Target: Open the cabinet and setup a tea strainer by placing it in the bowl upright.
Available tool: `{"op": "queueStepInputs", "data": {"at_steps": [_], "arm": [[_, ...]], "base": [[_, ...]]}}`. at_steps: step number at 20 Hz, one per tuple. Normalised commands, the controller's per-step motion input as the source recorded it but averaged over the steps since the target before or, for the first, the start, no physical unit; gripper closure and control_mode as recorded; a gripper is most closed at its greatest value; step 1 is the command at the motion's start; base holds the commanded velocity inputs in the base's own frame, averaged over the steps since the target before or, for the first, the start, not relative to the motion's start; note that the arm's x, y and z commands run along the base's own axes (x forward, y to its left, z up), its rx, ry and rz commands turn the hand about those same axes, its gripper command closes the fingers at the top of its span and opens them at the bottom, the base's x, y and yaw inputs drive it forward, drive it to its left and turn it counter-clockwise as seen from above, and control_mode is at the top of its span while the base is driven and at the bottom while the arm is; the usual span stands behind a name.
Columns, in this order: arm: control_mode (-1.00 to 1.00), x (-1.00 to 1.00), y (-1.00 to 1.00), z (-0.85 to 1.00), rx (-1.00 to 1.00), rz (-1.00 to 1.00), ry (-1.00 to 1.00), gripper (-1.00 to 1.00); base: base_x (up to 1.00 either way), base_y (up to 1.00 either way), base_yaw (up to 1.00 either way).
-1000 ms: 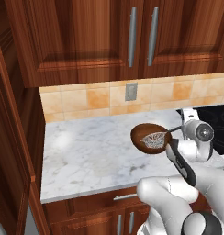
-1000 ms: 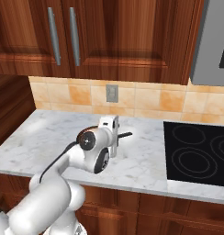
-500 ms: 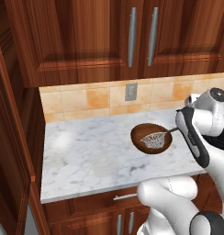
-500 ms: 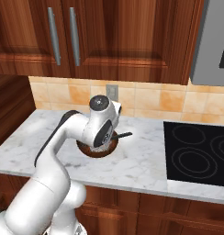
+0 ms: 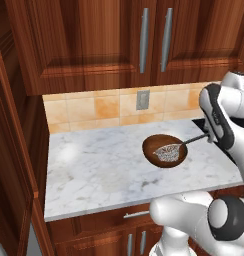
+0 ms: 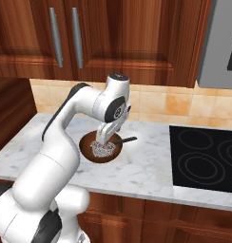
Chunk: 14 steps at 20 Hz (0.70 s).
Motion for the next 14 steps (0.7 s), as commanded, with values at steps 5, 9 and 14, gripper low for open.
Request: {"op": "queueStepInputs", "data": {"at_steps": [5, 9, 14], "arm": [[-1.00, -0.53, 0.49, -0.54, -0.05, -0.11, 0.29, -1.00], [-1.00, -0.61, 0.56, -0.32, -0.05, -0.14, 0.08, -1.00], [-1.00, -0.47, 0.61, 0.00, -0.05, -0.20, 0.00, -1.00]], "base": [[0.00, 0.00, 0.00], [0.00, 0.00, 0.00], [0.00, 0.00, 0.00]]}}
